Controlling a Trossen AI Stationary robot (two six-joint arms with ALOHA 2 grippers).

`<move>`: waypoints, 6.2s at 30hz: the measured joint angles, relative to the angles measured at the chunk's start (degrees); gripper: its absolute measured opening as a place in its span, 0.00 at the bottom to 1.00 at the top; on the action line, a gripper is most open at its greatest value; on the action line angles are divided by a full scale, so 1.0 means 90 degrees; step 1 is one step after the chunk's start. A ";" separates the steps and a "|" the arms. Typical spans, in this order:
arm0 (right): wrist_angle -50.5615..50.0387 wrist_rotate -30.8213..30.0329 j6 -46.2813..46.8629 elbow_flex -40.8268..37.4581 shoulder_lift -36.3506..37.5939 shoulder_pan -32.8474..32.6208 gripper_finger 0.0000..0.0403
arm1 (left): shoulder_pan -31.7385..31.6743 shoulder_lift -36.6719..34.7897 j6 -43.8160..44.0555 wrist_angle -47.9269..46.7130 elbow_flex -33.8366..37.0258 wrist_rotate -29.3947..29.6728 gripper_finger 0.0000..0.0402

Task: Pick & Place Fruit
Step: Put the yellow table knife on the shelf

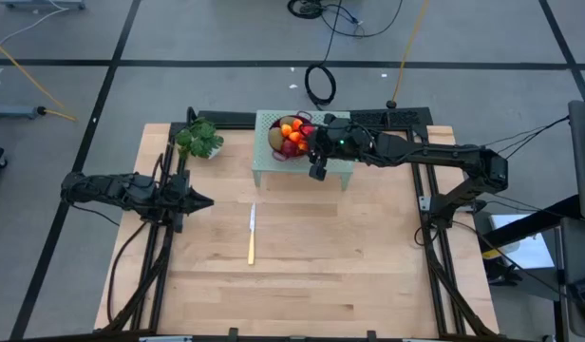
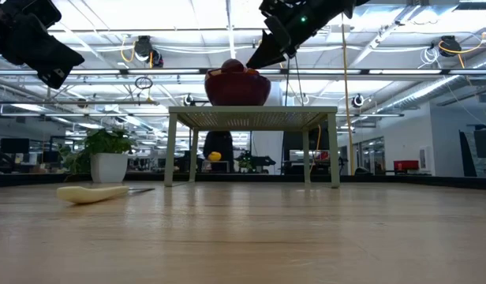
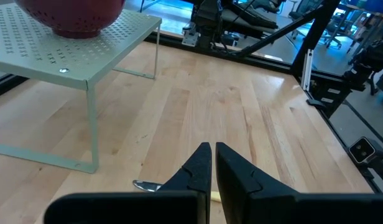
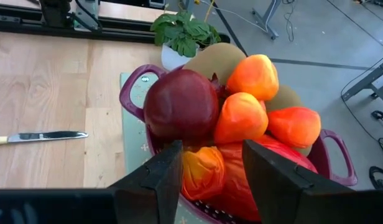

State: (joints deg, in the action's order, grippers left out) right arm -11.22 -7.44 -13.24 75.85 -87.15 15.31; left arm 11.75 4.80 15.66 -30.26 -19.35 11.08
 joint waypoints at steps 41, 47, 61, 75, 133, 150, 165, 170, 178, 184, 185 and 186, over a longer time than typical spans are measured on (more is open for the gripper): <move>-0.2123 -0.0152 0.2107 0.0000 0.2662 -0.2075 0.00 | 0.0025 0.1369 0.1422 0.1533 0.0000 -0.0458 0.05; -0.2409 -0.0146 0.2061 -0.0003 0.2995 -0.2232 0.00 | 0.0476 0.2360 0.1833 0.2310 -0.0090 -0.0572 0.01; -0.1062 0.0393 0.2437 -0.2765 0.5159 -0.2298 0.00 | 0.1937 0.4598 0.1838 0.2375 -0.1867 0.1626 0.00; -0.0966 0.0539 0.2466 -0.3913 0.7237 -0.2297 0.00 | 0.2341 0.7067 0.3898 0.1607 -0.3764 0.1936 0.00; -0.0398 0.1030 0.2611 -0.6343 0.9658 -0.2297 0.00 | 0.1103 0.9765 1.0124 -0.2938 -0.5657 0.0161 0.16; -0.0396 0.1030 0.2611 -0.6341 0.9658 -0.2297 0.00 | 0.1063 0.9830 0.9868 -0.2832 -0.5622 0.0618 0.72; -0.0352 0.1032 0.2726 -0.6341 0.9658 -0.2297 0.00 | 0.0831 1.1101 0.9430 -0.2608 -0.5612 -0.0096 0.73; -0.0352 0.1032 0.2741 -0.6341 0.9658 -0.2296 0.00 | 0.0820 1.1420 0.9425 -0.2581 -0.5612 -0.0411 0.73; -0.0359 0.1032 0.2743 -0.6341 0.9656 -0.2297 0.00 | 0.0823 1.1712 0.9307 -0.2453 -0.5636 -0.0881 0.73; -0.0367 0.1032 0.2743 -0.6339 0.9658 -0.2295 0.00 | 0.0817 1.1783 0.9286 -0.2315 -0.5646 -0.0878 0.63; -0.0369 0.1030 0.2747 -0.6339 0.9658 -0.2297 0.00 | 0.0816 1.1786 0.9284 -0.2254 -0.5644 -0.0871 0.59; -0.0374 0.1030 0.2747 -0.6339 0.9656 -0.2295 0.00 | 0.0816 1.1788 0.9276 -0.2206 -0.5642 -0.0824 0.56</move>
State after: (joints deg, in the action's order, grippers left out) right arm -14.59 1.83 11.49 18.81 -0.25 -5.34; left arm 19.09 110.89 99.14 -50.11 -70.13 3.67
